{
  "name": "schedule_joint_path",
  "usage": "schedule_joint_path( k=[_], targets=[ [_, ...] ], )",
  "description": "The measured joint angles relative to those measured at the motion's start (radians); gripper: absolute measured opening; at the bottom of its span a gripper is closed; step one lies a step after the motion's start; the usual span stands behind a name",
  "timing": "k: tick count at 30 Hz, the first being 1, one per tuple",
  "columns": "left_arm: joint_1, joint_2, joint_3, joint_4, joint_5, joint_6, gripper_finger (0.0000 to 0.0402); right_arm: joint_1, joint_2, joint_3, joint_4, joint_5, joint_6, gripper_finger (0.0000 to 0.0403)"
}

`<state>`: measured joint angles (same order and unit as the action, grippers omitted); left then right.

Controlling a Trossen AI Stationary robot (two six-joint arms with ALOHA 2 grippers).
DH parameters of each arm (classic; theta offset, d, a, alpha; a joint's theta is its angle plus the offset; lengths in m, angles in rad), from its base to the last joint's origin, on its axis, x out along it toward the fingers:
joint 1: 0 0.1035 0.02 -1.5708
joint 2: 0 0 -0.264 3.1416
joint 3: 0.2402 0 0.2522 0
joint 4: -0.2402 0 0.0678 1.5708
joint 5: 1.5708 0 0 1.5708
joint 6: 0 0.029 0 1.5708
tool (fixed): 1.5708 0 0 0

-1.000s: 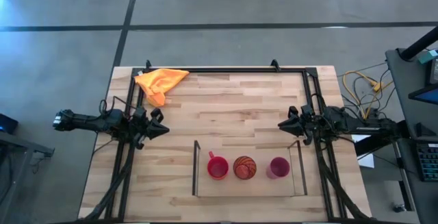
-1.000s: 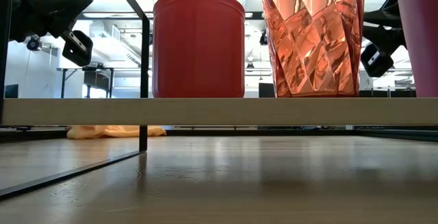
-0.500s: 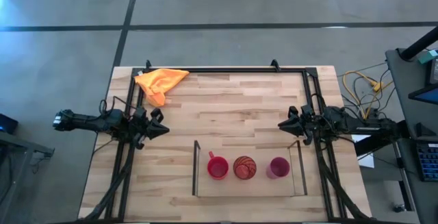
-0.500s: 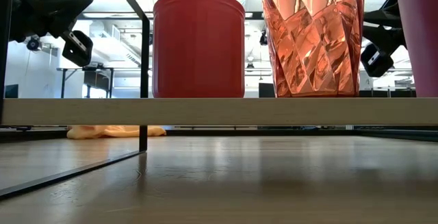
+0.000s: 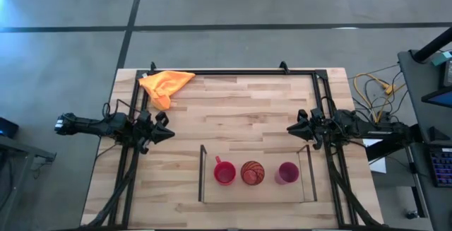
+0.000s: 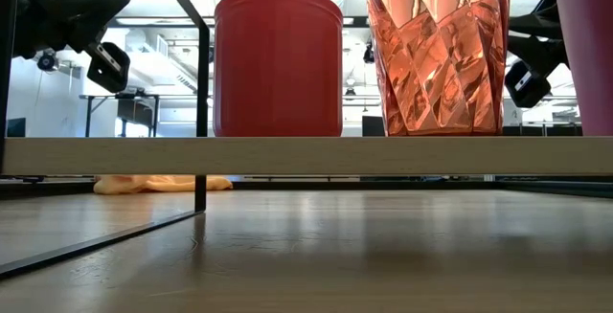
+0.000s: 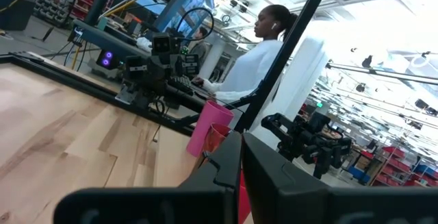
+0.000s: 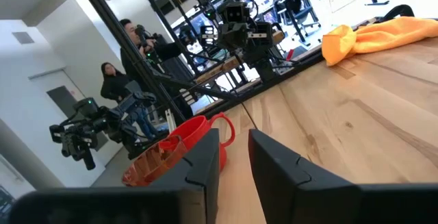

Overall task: Stack small to large cups/mugs on shelf
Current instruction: Return to Home Position

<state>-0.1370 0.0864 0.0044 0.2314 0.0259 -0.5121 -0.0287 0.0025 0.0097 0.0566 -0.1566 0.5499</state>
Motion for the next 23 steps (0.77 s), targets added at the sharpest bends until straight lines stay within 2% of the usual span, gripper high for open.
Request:
schedule_joint_path(
  k=[23],
  targets=[
    [0.0,0.0,0.0,-0.003,0.0,0.0,0.0,0.0,0.0,0.0,0.0,0.0,0.0,0.0077]
  ],
)
